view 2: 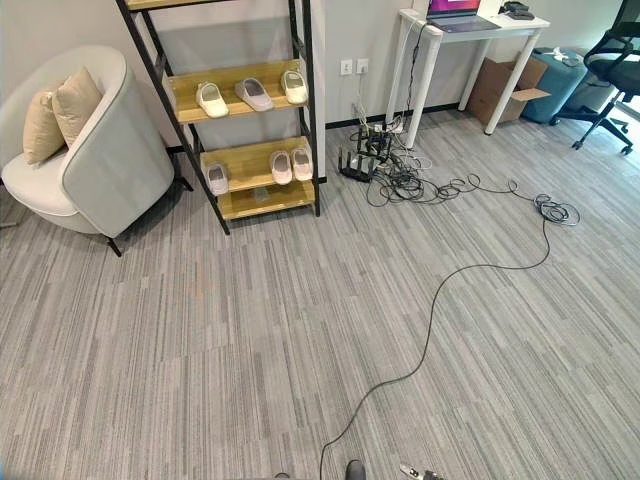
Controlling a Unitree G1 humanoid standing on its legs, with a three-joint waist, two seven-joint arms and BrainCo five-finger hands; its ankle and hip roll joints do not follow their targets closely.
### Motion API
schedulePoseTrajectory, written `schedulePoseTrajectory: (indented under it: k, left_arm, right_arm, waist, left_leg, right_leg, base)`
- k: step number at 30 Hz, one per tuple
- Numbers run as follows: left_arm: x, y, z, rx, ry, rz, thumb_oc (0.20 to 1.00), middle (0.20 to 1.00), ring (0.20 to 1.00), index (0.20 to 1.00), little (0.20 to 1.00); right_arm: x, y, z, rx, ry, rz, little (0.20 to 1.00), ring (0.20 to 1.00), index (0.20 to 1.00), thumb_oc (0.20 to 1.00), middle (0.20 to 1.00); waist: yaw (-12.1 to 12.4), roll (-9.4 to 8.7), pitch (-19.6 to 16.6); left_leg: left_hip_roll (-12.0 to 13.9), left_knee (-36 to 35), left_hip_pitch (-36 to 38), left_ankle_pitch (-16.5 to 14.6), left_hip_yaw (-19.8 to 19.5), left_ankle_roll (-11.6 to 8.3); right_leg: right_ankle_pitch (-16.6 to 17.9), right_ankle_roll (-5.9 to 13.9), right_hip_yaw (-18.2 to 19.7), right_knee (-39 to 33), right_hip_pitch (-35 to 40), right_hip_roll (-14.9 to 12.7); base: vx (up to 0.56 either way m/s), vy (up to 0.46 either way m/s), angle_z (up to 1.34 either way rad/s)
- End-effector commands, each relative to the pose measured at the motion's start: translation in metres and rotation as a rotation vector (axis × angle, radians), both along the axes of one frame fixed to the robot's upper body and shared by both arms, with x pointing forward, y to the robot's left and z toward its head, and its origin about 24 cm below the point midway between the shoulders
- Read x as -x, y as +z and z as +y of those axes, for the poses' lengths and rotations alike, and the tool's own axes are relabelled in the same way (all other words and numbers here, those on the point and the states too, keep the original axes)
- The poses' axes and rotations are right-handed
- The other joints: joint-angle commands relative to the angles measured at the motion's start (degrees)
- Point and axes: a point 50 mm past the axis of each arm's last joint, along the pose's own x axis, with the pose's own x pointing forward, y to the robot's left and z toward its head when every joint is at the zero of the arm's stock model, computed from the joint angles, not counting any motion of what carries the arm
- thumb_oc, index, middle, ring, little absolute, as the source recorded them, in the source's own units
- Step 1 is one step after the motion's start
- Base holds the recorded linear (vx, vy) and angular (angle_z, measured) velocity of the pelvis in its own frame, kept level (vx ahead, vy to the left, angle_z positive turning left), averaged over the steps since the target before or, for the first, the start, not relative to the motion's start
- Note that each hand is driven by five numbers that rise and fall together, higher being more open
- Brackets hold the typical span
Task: Arrange the slippers neatly on the shoe rack.
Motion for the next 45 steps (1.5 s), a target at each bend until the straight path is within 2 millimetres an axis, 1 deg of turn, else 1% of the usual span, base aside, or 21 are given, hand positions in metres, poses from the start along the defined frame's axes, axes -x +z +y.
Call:
schedulePoseTrajectory:
  k: [1, 7, 10, 12, 13, 14, 15, 16, 18, 19, 20, 22, 23, 25, 28, 29, 31, 35, 39, 42, 45]
  left_arm:
    - [-0.004, 0.001, 0.002, -0.057, -0.087, 0.03, 1.0, 1.0, 1.0, 1.0, 1.0]
    - [-0.035, 0.004, -0.001, -0.063, -0.092, -0.062, 1.0, 1.0, 1.0, 1.0, 1.0]
    - [-0.042, 0.005, -0.006, -0.049, -0.116, -0.085, 1.0, 1.0, 1.0, 1.0, 1.0]
    - [-0.059, 0.006, -0.013, -0.045, -0.154, -0.131, 1.0, 1.0, 1.0, 1.0, 1.0]
    - [-0.059, 0.006, -0.013, -0.045, -0.154, -0.131, 1.0, 1.0, 1.0, 1.0, 1.0]
    - [-0.058, 0.005, -0.017, -0.047, -0.193, -0.109, 1.0, 1.0, 1.0, 1.0, 1.0]
    - [-0.055, 0.004, -0.019, -0.039, -0.198, -0.099, 1.0, 1.0, 1.0, 1.0, 1.0]
    - [-0.037, 0.0, -0.021, -0.025, -0.195, -0.053, 1.0, 1.0, 1.0, 1.0, 1.0]
    - [-0.028, -0.001, -0.018, -0.031, -0.176, -0.028, 1.0, 1.0, 1.0, 1.0, 1.0]
    - [-0.023, -0.001, -0.014, -0.038, -0.165, -0.006, 1.0, 1.0, 1.0, 1.0, 1.0]
    - [0.004, -0.002, -0.006, -0.052, -0.109, 0.082, 1.0, 1.0, 1.0, 1.0, 1.0]
    - [0.007, -0.001, 0.0, -0.07, -0.097, 0.095, 1.0, 1.0, 1.0, 1.0, 1.0]
    - [0.005, 0.003, 0.013, -0.102, -0.09, 0.095, 1.0, 1.0, 1.0, 1.0, 1.0]
    - [-0.008, 0.006, 0.018, -0.114, -0.066, 0.049, 1.0, 1.0, 1.0, 1.0, 1.0]
    - [-0.029, 0.011, 0.026, -0.149, -0.082, -0.004, 1.0, 1.0, 1.0, 1.0, 1.0]
    - [-0.035, 0.013, 0.028, -0.161, -0.09, -0.021, 1.0, 1.0, 1.0, 1.0, 1.0]
    - [-0.053, 0.015, 0.022, -0.155, -0.117, -0.084, 1.0, 1.0, 1.0, 1.0, 1.0]
    - [-0.062, 0.014, 0.012, -0.171, -0.202, -0.101, 1.0, 1.0, 1.0, 1.0, 1.0]
    - [-0.055, 0.012, 0.012, -0.168, -0.188, -0.08, 1.0, 1.0, 1.0, 1.0, 1.0]
    - [-0.029, 0.01, 0.022, -0.153, -0.034, -0.041, 1.0, 1.0, 1.0, 1.0, 1.0]
    - [-0.019, 0.009, 0.023, -0.145, 0.035, -0.028, 1.0, 1.0, 1.0, 1.0, 1.0]
  right_arm:
    - [0.02, -0.003, 0.004, 0.008, 0.034, 0.088, 1.0, 1.0, 1.0, 1.0, 1.0]
    - [0.003, -0.002, 0.005, 0.006, 0.054, 0.045, 1.0, 1.0, 1.0, 1.0, 1.0]
    - [0.001, -0.001, 0.003, 0.01, 0.081, 0.044, 1.0, 1.0, 1.0, 1.0, 1.0]
    - [-0.001, -0.001, 0.001, 0.022, 0.096, 0.045, 1.0, 1.0, 1.0, 1.0, 1.0]
    - [-0.002, -0.001, 0.001, 0.022, 0.096, 0.044, 1.0, 1.0, 1.0, 1.0, 1.0]
    - [-0.002, 0.0, -0.001, 0.029, 0.127, 0.066, 1.0, 1.0, 1.0, 1.0, 1.0]
    - [-0.002, 0.0, 0.0, 0.03, 0.142, 0.073, 1.0, 1.0, 1.0, 1.0, 1.0]
    - [-0.006, -0.001, 0.005, 0.022, 0.166, 0.063, 1.0, 1.0, 1.0, 1.0, 1.0]
    - [-0.011, -0.001, 0.008, 0.017, 0.189, 0.043, 1.0, 1.0, 1.0, 1.0, 1.0]
    - [-0.01, -0.001, 0.008, 0.015, 0.201, 0.046, 1.0, 1.0, 1.0, 1.0, 1.0]
    - [-0.008, -0.003, 0.012, 0.012, 0.257, 0.075, 1.0, 1.0, 1.0, 1.0, 1.0]
    - [-0.008, -0.003, 0.014, 0.015, 0.283, 0.077, 1.0, 1.0, 1.0, 1.0, 1.0]
    - [-0.012, -0.004, 0.019, 0.002, 0.318, 0.077, 1.0, 1.0, 1.0, 1.0, 1.0]
    - [-0.024, -0.003, 0.022, 0.004, 0.351, 0.045, 1.0, 1.0, 1.0, 1.0, 1.0]
    - [-0.037, -0.001, 0.028, 0.008, 0.386, 0.003, 1.0, 1.0, 1.0, 1.0, 1.0]
    - [-0.039, -0.001, 0.03, 0.004, 0.387, -0.005, 1.0, 1.0, 1.0, 1.0, 1.0]
    - [-0.037, -0.002, 0.034, -0.002, 0.402, -0.004, 1.0, 1.0, 1.0, 1.0, 1.0]
    - [-0.024, -0.005, 0.031, -0.002, 0.369, 0.038, 1.0, 1.0, 1.0, 1.0, 1.0]
    - [-0.018, -0.005, 0.028, 0.0, 0.358, 0.056, 1.0, 1.0, 1.0, 1.0, 1.0]
    - [0.004, -0.005, 0.015, 0.008, 0.306, 0.121, 1.0, 1.0, 1.0, 1.0, 1.0]
    - [0.004, -0.004, 0.01, 0.014, 0.295, 0.121, 1.0, 1.0, 1.0, 1.0, 1.0]
  waist:
    - [-0.39, -2.79, -2.73]
    - [-0.98, -2.85, 0.12]
    - [-0.74, -3.88, 1.89]
    - [0.05, -5.07, 4.43]
    - [-0.04, -4.95, 4.36]
    - [0.37, -5.7, 4.89]
    - [1.01, -5.64, 4.6]
    - [2.97, -5.06, 4.03]
    - [5.09, -4.94, 3.98]
    - [6.01, -5.39, 4.07]
    - [6.74, -5.32, 2.35]
    - [7.08, -5.95, 1.7]
    - [7.51, -8.11, 0.66]
    - [6.58, -7.92, 1.63]
    - [5.09, -6.13, 2.5]
    - [4.45, -5.51, 2.48]
    - [2.23, -4.84, 3.42]
    - [-1.96, -5.55, 4.36]
    - [-2.28, -5.61, 3.94]
    - [-2.14, -5.7, 0.92]
    - [-1.44, -5.23, 0.32]
  left_leg:
    - [-0.51, -0.54, -1.52, 1.78, -3.09, -2.93]
    - [1.2, 0.02, -1.51, 2.1, -3.63, -3.51]
    - [1.36, 12.86, -5.8, -1.24, -2.1, -4.68]
    - [1.07, 25.52, -13.03, 2.41, -0.06, -5.53]
    - [1.16, 25.95, -13.38, 2.22, -0.2, -5.55]
    - [2.35, 29.59, -18.69, 4.35, 5.0, -5.3]
    - [2.06, 27.49, -20.24, 3.54, 6.79, -4.72]
    - [1.07, 17.77, -21.45, 5.19, 7.03, -4.07]
    - [1.15, 9.15, -22.91, 7.93, 5.27, -5.0]
    - [1.29, 6.79, -23.95, 8.8, 4.52, -5.16]
    - [1.03, 5.05, -21.62, 10.64, 3.22, -4.01]
    - [0.14, 6.2, -21.53, 10.56, 2.91, -3.36]
    - [-2.1, 8.81, -19.87, 7.69, 2.96, -0.83]
    - [-3.19, 9.43, -16.68, 5.37, 2.34, 1.19]
    - [-2.94, 9.15, -11.73, 2.72, 0.52, 2.72]
    - [-2.77, 8.38, -9.65, 1.9, -0.32, 2.88]
    - [-3.5, 6.45, -3.84, 0.01, -3.45, 2.41]
    - [-4.41, 4.53, 3.63, -4.25, -9.24, 0.6]
    - [-4.19, 4.36, 5.27, -5.27, -10.05, 0.14]
    - [-2.65, 5.95, 7.44, -6.65, -12.37, -1.24]
    - [-2.0, 15.18, 4.82, -3.52, -11.79, -3.78]
  right_leg:
    - [-0.61, 4.65, -0.37, 0.79, 2.03, -2.01]
    - [-3.48, 3.13, -0.35, 7.72, -1.0, -1.32]
    - [-5.22, 1.84, 0.51, 9.95, -1.01, -1.14]
    - [-5.21, 1.04, -0.05, 9.33, 0.85, -1.82]
    - [-5.21, 1.02, -0.16, 9.34, 0.74, -1.71]
    - [-5.97, 0.77, -1.67, 7.67, 3.11, -2.15]
    - [-6.45, 0.94, -1.85, 6.74, 4.13, -2.13]
    - [-7.2, 1.69, -1.29, 4.9, 6.36, -1.4]
    - [-8.0, 2.21, -1.09, 3.93, 9.05, -0.97]
    - [-8.51, 2.57, -1.11, 3.66, 10.48, -1.08]
    - [-9.35, 3.42, -0.52, 4.19, 12.07, -0.95]
    - [-9.24, 3.79, -0.46, 5.57, 11.95, -1.75]
    - [-3.25, 6.81, -0.07, 17.12, 8.76, -4.5]
    - [5.7, 8.28, 0.54, 28.82, 4.02, -6.58]
    - [8.96, 7.54, -1.57, 40.39, -2.23, -8.55]
    - [7.5, 6.82, -2.51, 41.35, -4.38, -9.03]
    - [1.73, 5.2, -3.97, 34.17, -8.14, -8.63]
    - [5.66, 7.27, 3.66, 9.62, -13.18, -4.5]
    - [7.01, 7.64, 1.82, 7.34, -13.43, -4.46]
    - [5.37, 5.88, 2.95, 9.63, -11.19, -2.54]
    - [2.35, 4.12, 1.45, 10.77, -8.21, -1.64]
  base:
    - [0.0, 0.0, 0.0]
    - [0.02, -0.114, -0.01]
    - [0.03, -0.115, 0.02]
    - [0.04, -0.145, 0.02]
    - [0.16, -0.142, 0.24]
    - [0.24, -0.08, 0.23]
    - [0.51, -0.01, 0.55]
    - [0.5, 0.11, 0.65]
    - [0.44, 0.109, 0.22]
    - [0.57, 0.187, -0.31]
    - [0.58, 0.211, -0.58]
    - [0.48, 0.215, -0.77]
    - [0.47, 0.29, -0.61]
    - [0.43, 0.296, -0.2]
    - [0.28, 0.157, 0.5]
    - [0.48, 0.177, 0.6]
    - [0.52, 0.001, 0.31]
    - [0.55, -0.178, 1.09]
    - [0.27, -0.136, 1.23]
    - [0.41, -0.263, 0.26]
    - [0.32, -0.215, 0.16]
